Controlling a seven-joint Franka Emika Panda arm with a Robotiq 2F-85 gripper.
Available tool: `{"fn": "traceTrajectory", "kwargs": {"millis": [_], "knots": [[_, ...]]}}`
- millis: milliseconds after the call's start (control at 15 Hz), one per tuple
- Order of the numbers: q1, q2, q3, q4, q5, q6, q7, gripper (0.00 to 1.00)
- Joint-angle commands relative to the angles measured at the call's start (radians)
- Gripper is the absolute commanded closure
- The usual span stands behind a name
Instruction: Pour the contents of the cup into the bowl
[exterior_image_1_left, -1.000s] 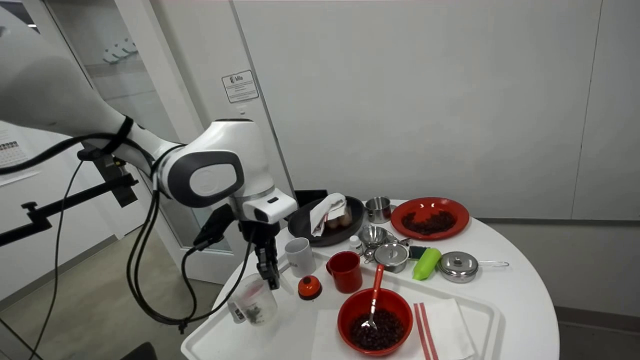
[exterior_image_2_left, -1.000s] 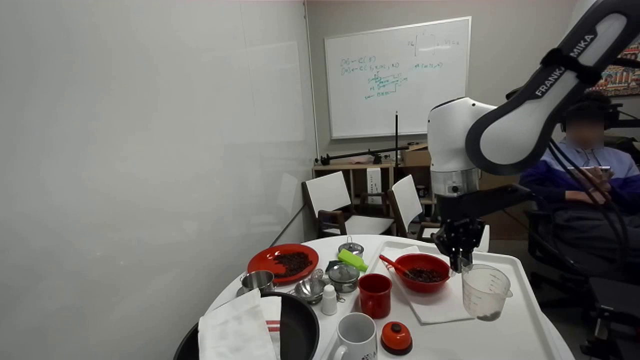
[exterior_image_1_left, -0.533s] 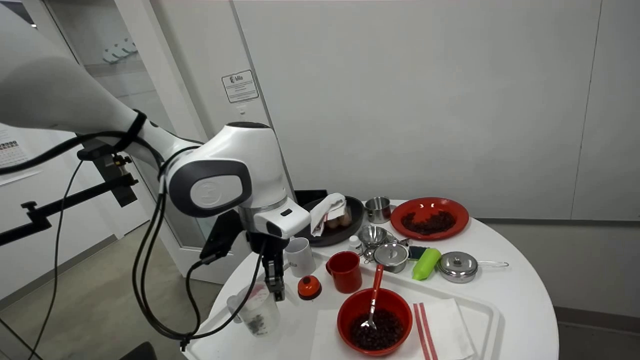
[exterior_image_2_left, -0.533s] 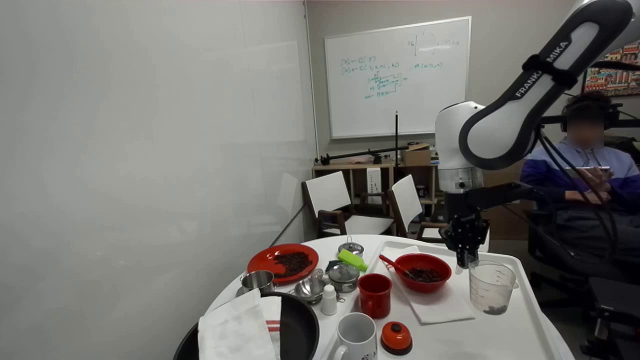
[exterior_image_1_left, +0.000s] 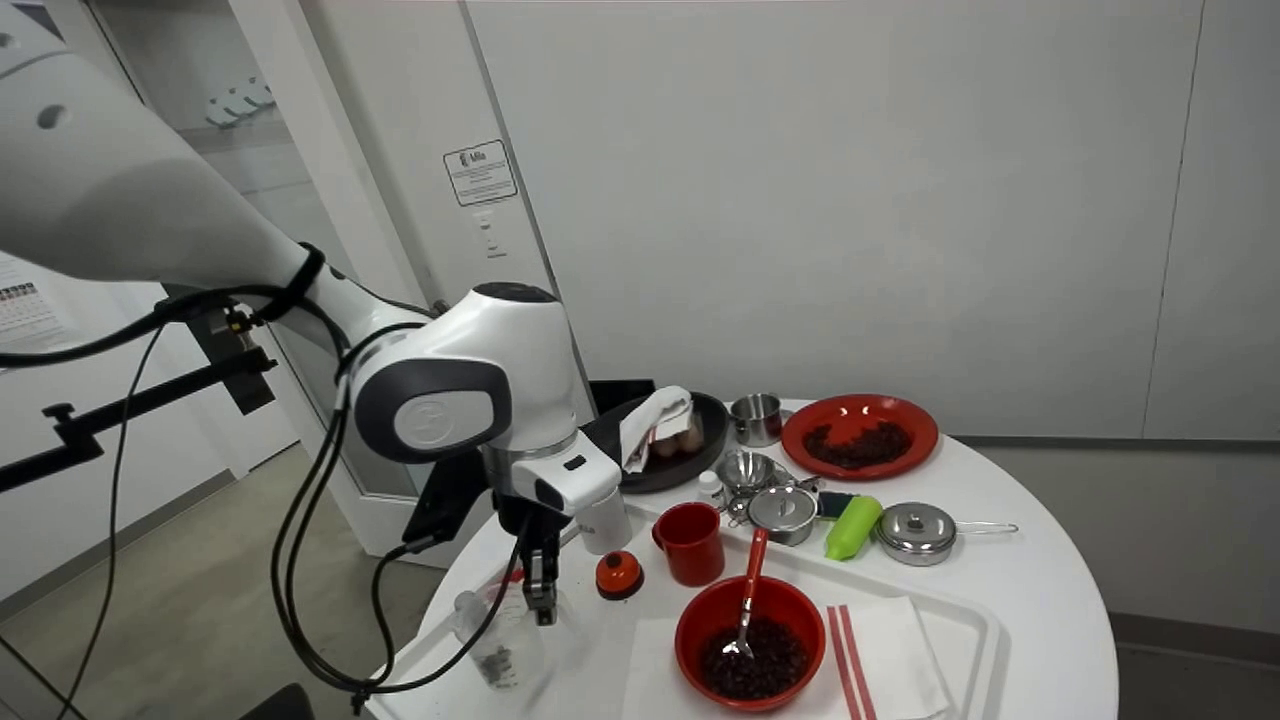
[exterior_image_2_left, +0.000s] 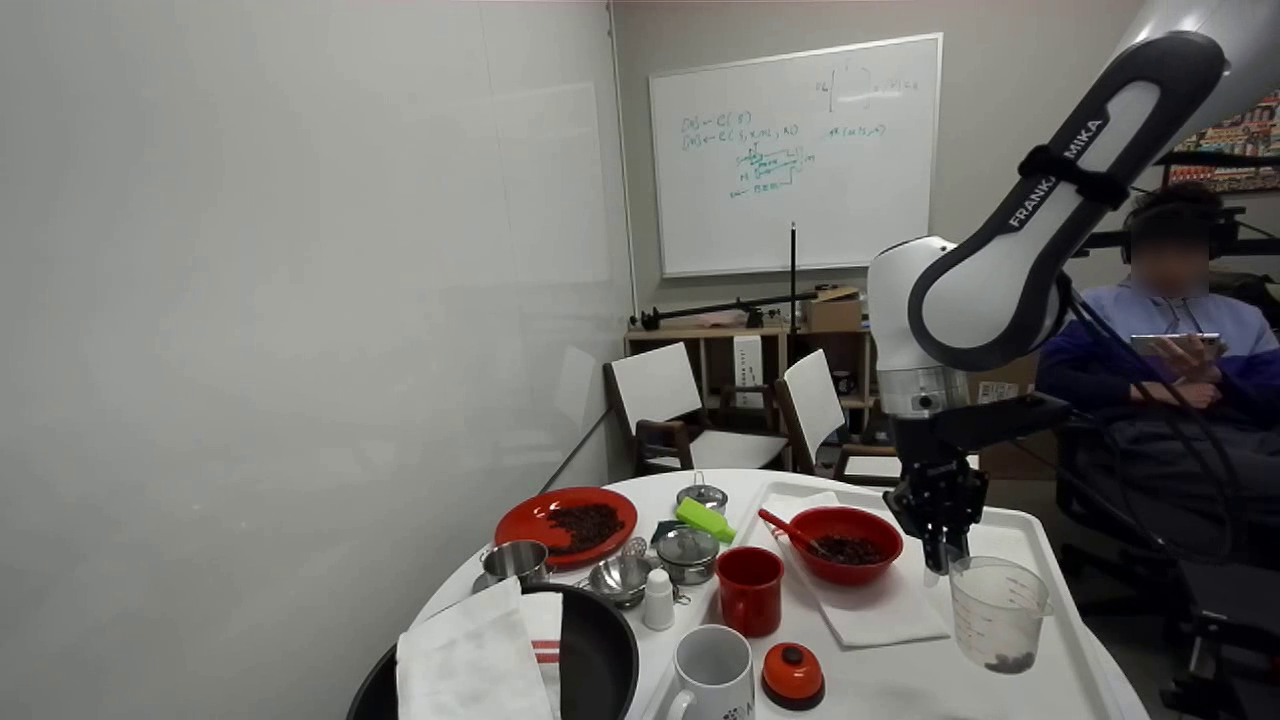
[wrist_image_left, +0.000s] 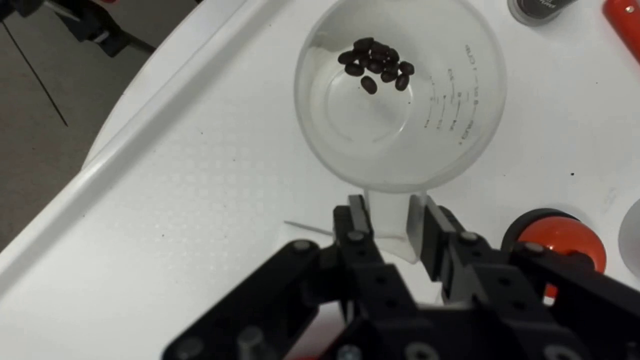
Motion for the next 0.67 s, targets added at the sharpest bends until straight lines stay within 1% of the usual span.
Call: {"fn": "traceTrajectory", "kwargs": {"millis": [0, 600], "knots": [[0.031, 0.044, -0.022, 0.013, 0.031, 0.022, -0.016, 0.93], [0.045, 0.159, -0.022, 0.031, 0.076, 0.119, -0.011, 0.93]]}}
